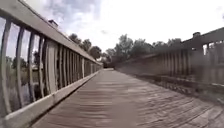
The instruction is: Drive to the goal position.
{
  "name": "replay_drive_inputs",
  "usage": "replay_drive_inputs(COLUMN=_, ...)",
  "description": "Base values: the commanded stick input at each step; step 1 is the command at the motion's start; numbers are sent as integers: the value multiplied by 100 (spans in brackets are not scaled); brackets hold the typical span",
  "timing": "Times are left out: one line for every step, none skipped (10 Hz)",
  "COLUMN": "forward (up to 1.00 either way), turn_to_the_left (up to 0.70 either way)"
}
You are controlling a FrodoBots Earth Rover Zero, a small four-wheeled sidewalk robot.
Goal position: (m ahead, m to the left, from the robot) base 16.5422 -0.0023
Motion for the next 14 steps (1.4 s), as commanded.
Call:
replay_drive_inputs(forward=70, turn_to_the_left=0)
replay_drive_inputs(forward=70, turn_to_the_left=0)
replay_drive_inputs(forward=70, turn_to_the_left=0)
replay_drive_inputs(forward=70, turn_to_the_left=0)
replay_drive_inputs(forward=70, turn_to_the_left=0)
replay_drive_inputs(forward=70, turn_to_the_left=0)
replay_drive_inputs(forward=70, turn_to_the_left=0)
replay_drive_inputs(forward=70, turn_to_the_left=0)
replay_drive_inputs(forward=70, turn_to_the_left=0)
replay_drive_inputs(forward=70, turn_to_the_left=0)
replay_drive_inputs(forward=70, turn_to_the_left=-9)
replay_drive_inputs(forward=70, turn_to_the_left=-31)
replay_drive_inputs(forward=70, turn_to_the_left=-6)
replay_drive_inputs(forward=70, turn_to_the_left=0)
